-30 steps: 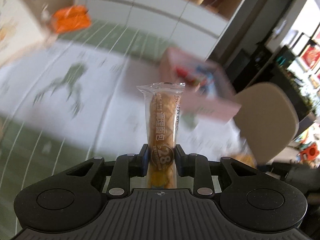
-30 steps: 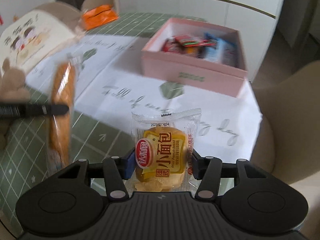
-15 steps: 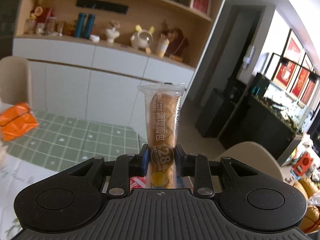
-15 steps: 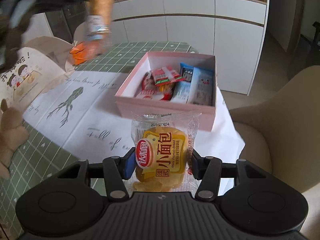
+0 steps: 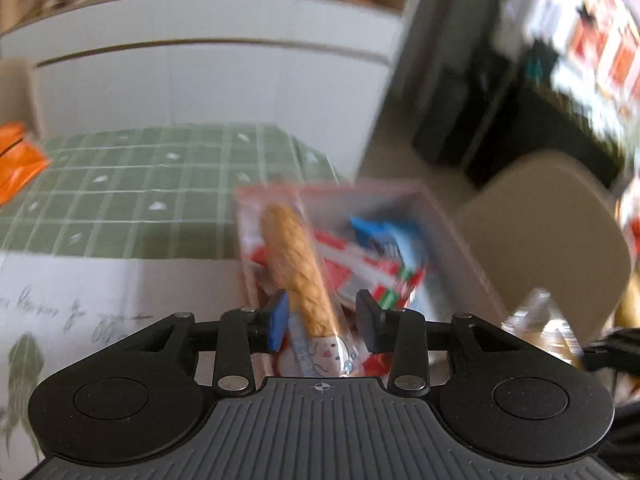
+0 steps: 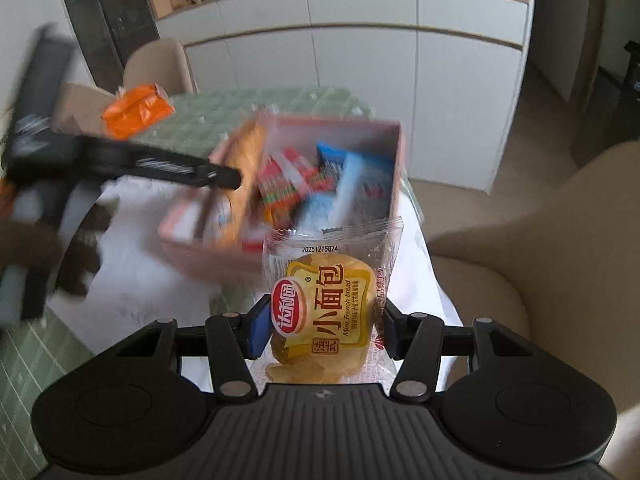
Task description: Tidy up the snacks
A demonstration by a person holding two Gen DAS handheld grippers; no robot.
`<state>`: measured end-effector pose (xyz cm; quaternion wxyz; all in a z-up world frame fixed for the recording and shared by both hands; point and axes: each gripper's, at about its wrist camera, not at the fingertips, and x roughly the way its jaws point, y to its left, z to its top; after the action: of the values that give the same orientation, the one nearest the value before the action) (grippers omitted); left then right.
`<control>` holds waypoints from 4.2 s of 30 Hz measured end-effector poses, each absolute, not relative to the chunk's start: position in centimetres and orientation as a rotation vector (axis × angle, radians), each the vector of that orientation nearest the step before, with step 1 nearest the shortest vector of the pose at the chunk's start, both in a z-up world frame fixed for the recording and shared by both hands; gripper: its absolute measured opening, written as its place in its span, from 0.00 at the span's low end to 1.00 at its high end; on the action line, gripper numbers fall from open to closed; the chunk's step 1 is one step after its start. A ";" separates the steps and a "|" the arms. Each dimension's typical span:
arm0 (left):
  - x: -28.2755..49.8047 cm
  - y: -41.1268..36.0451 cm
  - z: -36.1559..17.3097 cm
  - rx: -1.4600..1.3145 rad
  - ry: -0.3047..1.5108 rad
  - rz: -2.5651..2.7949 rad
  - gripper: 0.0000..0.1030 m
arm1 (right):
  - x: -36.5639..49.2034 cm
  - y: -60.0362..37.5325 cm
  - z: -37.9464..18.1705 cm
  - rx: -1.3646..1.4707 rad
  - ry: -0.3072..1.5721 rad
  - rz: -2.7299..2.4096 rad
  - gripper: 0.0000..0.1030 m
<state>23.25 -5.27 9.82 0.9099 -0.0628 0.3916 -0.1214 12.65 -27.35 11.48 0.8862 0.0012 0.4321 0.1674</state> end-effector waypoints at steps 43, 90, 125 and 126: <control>-2.1 2.5 0.4 0.032 0.665 -0.043 0.66 | -1.0 -15.1 2.5 -0.021 0.826 0.150 0.83; -0.5 2.0 0.3 0.043 0.647 -0.040 0.63 | -1.3 -15.0 1.0 0.027 0.700 0.032 1.00; -0.5 2.1 0.3 0.042 0.647 -0.039 0.63 | -1.2 -15.1 1.0 0.027 0.699 0.032 1.00; -0.5 2.1 0.3 0.041 0.647 -0.039 0.63 | -1.2 -15.1 1.0 0.026 0.699 0.032 1.00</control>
<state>-0.48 2.06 0.32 0.9478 0.0204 0.3176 -0.0192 -1.21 -15.07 0.96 0.9393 0.0130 0.3426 0.0157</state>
